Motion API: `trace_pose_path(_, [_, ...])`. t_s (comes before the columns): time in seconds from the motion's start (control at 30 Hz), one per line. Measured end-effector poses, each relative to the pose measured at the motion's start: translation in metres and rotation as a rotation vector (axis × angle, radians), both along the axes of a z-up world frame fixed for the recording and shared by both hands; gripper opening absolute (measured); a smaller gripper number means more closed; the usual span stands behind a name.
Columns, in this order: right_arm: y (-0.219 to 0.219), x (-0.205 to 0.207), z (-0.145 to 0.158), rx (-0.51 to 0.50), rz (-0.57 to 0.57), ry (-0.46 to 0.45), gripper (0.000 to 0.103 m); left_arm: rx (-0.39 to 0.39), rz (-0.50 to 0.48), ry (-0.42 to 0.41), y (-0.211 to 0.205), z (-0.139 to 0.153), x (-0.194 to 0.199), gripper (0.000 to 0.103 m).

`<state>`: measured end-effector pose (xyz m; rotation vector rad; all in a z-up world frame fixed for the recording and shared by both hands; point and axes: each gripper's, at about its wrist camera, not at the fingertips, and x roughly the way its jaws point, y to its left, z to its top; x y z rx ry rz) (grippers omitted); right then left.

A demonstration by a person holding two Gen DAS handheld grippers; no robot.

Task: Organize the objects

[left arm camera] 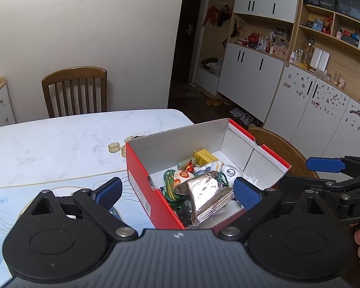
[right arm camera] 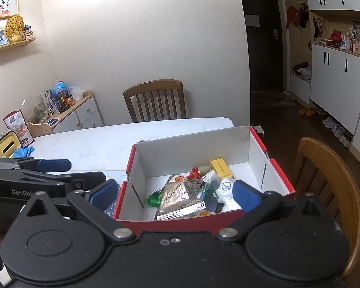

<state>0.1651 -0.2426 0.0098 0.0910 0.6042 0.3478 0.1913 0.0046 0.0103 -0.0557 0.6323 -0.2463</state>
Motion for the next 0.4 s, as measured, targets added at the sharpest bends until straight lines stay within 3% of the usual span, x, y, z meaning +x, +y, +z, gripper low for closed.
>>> trace_pose_path(0.4, [0.0024, 0.0032, -0.0019, -0.003, -0.009, 0.006, 0.102, 0.008, -0.004, -0.011, 0.0004, -0.0004, 0.0028, 0.1])
